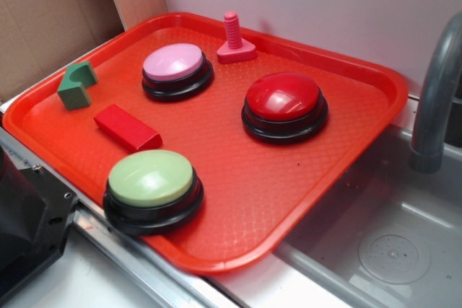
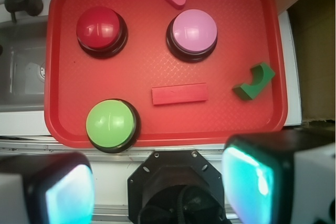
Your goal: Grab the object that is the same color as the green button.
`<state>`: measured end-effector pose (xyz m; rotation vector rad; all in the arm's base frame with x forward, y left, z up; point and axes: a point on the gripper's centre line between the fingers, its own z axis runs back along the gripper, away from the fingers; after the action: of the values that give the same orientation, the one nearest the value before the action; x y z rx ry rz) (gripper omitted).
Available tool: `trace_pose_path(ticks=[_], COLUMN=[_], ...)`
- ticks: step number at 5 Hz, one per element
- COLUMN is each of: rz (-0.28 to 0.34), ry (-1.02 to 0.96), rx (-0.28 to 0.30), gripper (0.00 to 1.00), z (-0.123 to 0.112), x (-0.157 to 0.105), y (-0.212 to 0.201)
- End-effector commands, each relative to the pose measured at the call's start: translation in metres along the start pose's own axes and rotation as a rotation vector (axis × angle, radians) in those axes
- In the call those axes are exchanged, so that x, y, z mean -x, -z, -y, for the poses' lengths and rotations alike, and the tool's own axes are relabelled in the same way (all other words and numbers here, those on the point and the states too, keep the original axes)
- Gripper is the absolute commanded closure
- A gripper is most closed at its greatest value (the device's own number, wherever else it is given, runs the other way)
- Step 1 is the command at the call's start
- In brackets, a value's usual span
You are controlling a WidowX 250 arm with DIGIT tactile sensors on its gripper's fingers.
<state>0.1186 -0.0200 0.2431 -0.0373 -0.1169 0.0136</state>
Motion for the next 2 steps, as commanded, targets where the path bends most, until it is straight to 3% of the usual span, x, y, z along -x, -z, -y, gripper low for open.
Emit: trace_pose_path(ticks=[1, 2], rz=[0.0, -0.066], ry=[0.0, -0.236], rx=[0.0, -0.129], gripper=[0.0, 0.0], z=[0.0, -0.051], x=[0.0, -0.045], y=[0.0, 0.048])
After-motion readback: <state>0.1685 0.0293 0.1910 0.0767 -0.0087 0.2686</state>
